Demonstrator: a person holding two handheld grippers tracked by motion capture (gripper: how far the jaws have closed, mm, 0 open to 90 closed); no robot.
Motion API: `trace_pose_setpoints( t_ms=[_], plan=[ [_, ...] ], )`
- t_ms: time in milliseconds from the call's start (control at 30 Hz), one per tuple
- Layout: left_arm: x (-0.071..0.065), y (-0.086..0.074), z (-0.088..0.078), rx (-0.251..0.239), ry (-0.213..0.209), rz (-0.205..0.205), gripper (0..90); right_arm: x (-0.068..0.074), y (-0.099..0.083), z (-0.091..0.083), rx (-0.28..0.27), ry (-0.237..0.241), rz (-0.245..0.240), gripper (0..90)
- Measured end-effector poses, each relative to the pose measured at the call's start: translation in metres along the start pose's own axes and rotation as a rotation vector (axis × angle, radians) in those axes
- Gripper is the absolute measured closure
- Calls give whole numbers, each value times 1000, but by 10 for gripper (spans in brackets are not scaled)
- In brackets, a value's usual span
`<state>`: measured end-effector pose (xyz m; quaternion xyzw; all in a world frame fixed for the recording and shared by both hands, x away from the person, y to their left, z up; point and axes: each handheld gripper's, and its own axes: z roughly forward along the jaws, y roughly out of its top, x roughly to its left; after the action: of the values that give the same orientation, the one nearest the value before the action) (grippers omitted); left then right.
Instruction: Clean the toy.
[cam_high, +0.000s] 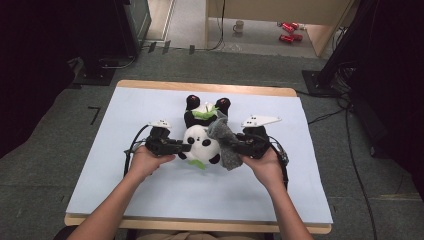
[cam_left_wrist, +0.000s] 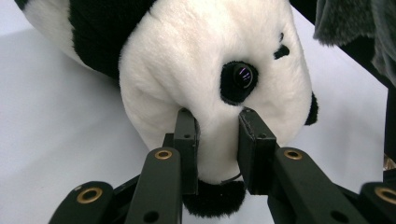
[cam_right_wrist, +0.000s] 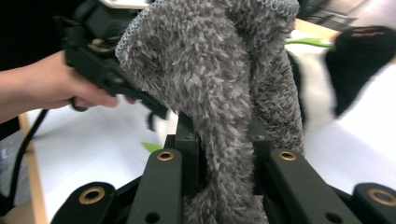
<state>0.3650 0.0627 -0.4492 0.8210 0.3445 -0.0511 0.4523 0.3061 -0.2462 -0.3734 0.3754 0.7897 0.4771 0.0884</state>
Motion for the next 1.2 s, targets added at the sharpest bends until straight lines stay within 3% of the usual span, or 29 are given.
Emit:
trace_pose_setpoints(
  t_ms=[233, 433, 800, 1200],
  plan=[
    [3, -1, -8, 4, -3, 10, 727, -15, -2, -7, -2, -69, 19, 742],
    [7, -3, -15, 5, 6, 17, 725, -32, -9, -8, 6, -132, 65, 736],
    [12, -6, -19, -1, 17, 23, 716, -67, -38, 11, 67, -213, 140, 717],
    [13, -8, -19, -11, 17, 27, 684, -85, -52, 41, 183, -267, 162, 705]
  ],
)
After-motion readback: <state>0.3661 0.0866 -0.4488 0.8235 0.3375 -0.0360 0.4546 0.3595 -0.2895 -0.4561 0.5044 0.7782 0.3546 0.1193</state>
